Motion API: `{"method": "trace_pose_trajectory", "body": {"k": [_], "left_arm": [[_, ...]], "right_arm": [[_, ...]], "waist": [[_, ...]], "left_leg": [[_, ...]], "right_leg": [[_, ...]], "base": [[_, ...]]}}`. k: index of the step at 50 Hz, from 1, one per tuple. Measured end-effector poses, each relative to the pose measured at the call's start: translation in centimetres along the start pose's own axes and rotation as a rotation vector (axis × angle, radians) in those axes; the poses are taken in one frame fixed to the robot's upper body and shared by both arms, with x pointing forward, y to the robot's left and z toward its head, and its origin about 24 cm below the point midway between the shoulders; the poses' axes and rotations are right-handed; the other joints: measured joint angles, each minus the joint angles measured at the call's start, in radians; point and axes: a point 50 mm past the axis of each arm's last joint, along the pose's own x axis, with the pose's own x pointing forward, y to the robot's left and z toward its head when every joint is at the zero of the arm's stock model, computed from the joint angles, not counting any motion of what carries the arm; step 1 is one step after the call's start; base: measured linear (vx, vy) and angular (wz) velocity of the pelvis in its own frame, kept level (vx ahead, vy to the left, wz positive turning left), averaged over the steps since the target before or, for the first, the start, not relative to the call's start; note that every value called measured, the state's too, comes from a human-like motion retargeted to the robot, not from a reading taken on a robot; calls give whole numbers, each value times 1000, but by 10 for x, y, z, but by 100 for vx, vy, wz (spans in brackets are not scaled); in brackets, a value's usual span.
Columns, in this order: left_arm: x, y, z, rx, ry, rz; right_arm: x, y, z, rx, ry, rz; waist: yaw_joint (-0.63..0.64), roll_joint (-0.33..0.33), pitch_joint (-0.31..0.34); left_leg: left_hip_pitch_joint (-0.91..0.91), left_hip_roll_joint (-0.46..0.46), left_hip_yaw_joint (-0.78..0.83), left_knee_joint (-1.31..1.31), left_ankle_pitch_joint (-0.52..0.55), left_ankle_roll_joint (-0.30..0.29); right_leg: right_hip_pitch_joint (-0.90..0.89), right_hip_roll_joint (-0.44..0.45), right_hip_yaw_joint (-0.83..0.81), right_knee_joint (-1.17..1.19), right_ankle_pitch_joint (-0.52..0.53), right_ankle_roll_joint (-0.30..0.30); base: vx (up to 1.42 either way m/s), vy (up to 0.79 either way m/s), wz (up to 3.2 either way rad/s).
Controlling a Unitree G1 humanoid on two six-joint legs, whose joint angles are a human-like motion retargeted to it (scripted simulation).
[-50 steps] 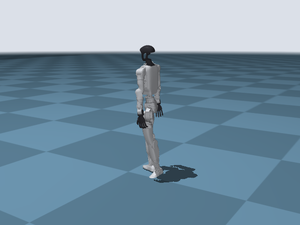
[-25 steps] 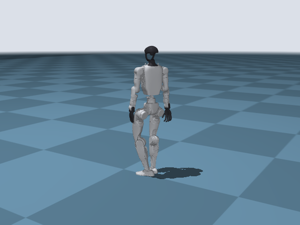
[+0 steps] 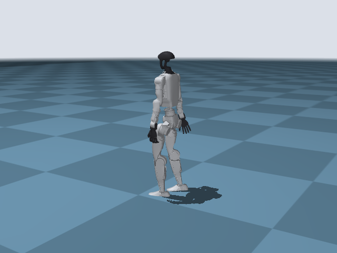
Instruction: In place motions
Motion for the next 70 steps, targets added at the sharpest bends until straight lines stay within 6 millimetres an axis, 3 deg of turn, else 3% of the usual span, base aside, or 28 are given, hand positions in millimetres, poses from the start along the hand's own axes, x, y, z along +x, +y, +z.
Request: {"method": "trace_pose_trajectory", "body": {"k": [3, 7, 10, 12, 15, 20, 24, 26, 28, 31, 34, 38, 40, 43, 47, 50, 52, 55, 60, 63, 66, 68, 70], "left_arm": [[-2, 10, 14, 35, -33, 11], [-3, 15, 26, 58, -65, 29], [-2, 10, 28, 4, -67, 43], [-1, 5, 26, -49, -60, 27], [1, -2, 15, -113, -30, -1], [0, -1, -19, -189, 60, 35], [-4, -1, -55, -289, 161, 69], [-8, -5, -76, -359, 216, 72], [-12, -13, -96, -442, 272, 68], [-17, -32, -119, -578, 341, 52], [-19, -51, -128, -700, 374, 33], [-16, -64, -121, -766, 353, -8], [-15, -68, -118, -755, 338, -26], [-13, -66, -115, -686, 326, -32], [-11, -56, -107, -563, 301, -26], [-7, -44, -91, -476, 253, -24], [-4, -36, -77, -430, 201, -27], [0, -23, -49, -364, 109, -22], [0, -2, -5, -280, -27, 11], [0, 2, 10, -249, -71, 19], [0, 0, 12, -242, -74, 19], [1, -5, 9, -254, -51, 7], [2, -10, 4, -281, -25, -20]], "right_arm": [[0, -3, -3, 31, -5, -1], [-2, -16, -10, 23, 9, -28], [-3, -30, -19, 0, 18, -88], [-4, -37, -28, -5, 40, -134], [-6, -44, -44, 19, 95, -185], [-6, -43, -55, 95, 146, -196], [-5, -40, -31, 101, 74, -200], [-6, -38, -12, 80, 15, -192], [-7, -36, 7, 56, -52, -175], [-11, -31, 38, 33, -168, -138], [-19, -25, 72, 29, -311, -95], [-36, -25, 112, 19, -495, -51], [-44, -26, 125, -9, -562, -55], [-47, -29, 127, -42, -582, -90], [-38, -32, 109, -76, -513, -114], [-27, -31, 86, -86, -416, -105], [-20, -28, 70, -81, -340, -90], [-10, -17, 48, -41, -226, -56], [0, 9, 19, 44, -115, 70], [3, 22, 9, 42, -97, 131], [4, 24, 4, 8, -80, 137], [4, 22, 4, -18, -73, 123], [3, 20, 7, -48, -79, 114]], "waist": [[-114, -17, 28], [-21, -40, 53], [7, -55, 59], [-1, -70, 53], [-7, -87, 34], [-38, -131, 0], [-47, -181, -27], [-37, -191, -40], [-17, -184, -51], [2, -184, -78], [25, -180, -74], [44, -171, -38], [57, -162, -43], [65, -140, -66], [48, -74, -81], [-11, 9, -77], [-50, 33, -87], [-88, 58, -89], [-124, 37, -55], [-139, 5, -48], [-159, -34, -31], [-168, -65, -17], [-157, -92, -10]], "left_leg": [[-36, -123, -283, -4, 72, -21], [-50, -180, -370, -36, 107, -43], [-76, -198, -322, -62, 82, -2], [-87, -186, -193, -71, 31, 42], [-81, -113, 125, -80, -63, 84], [-15, -30, 617, -64, -145, 118], [60, -8, 830, -41, -114, 154], [79, -13, 805, -53, -39, 157], [98, -18, 771, -100, 28, 94], [92, -74, 741, -172, 47, 108], [83, -102, 676, -190, 47, 126], [83, -108, 631, -167, 33, 141], [64, -114, 592, -156, 24, 154], [45, -109, 554, -142, 11, 152], [63, -86, 459, -126, -25, 141], [84, -27, 371, -104, -36, 113], [66, -6, 335, -89, -20, 94], [30, 9, 236, -70, 11, 83], [45, -11, 87, -74, 49, 66], [49, -46, 12, -79, 63, 66], [67, -91, -45, -83, 72, 66], [89, -125, -65, -83, 70, 67], [106, -145, -70, -81, 64, 68]], "right_leg": [[5, -85, -395, -11, -36, -96], [50, -141, -593, -24, -75, -79], [95, -170, -765, -77, -91, -74], [124, -191, -890, -111, -104, -62], [149, -218, -1057, -138, -126, -34], [179, -257, -1304, -166, -148, 11], [195, -290, -1432, -169, -153, 46], [205, -289, -1472, -170, -152, 59], [215, -269, -1501, -172, -151, 69], [221, -268, -1545, -169, -132, 87], [235, -264, -1568, -161, -103, 103], [263, -268, -1581, -140, -51, 124], [263, -267, -1587, -128, -11, 126], [262, -263, -1593, -103, 56, 126], [308, -283, -1590, 29, 182, 120], [278, -356, -1474, 321, 230, 25], [180, -369, -1284, 461, 140, 62], [25, -227, -989, 505, 19, 126], [-15, -175, -906, 418, -99, 57], [-61, -128, -806, 295, -168, 51], [-57, -133, -801, 113, -194, 10], [-22, -160, -894, -28, -135, -69], [30, -164, -950, -101, -153, -88]], "base": [[38, -20, 492], [39, -10, 306], [36, -3, 351], [37, -4, 374], [46, -4, 357], [41, -11, 322], [41, -18, 225], [38, -18, 141], [28, -14, 96], [27, -15, 95], [17, -23, 79], [12, -24, 84], [17, -21, 76], [30, -22, 80], [40, -20, 118], [38, -27, 191], [20, -33, 187], [14, -43, 160], [9, -35, 151], [5, -31, 143], [2, -25, 118], [1, -11, 82], [2, -5, 4]]}}
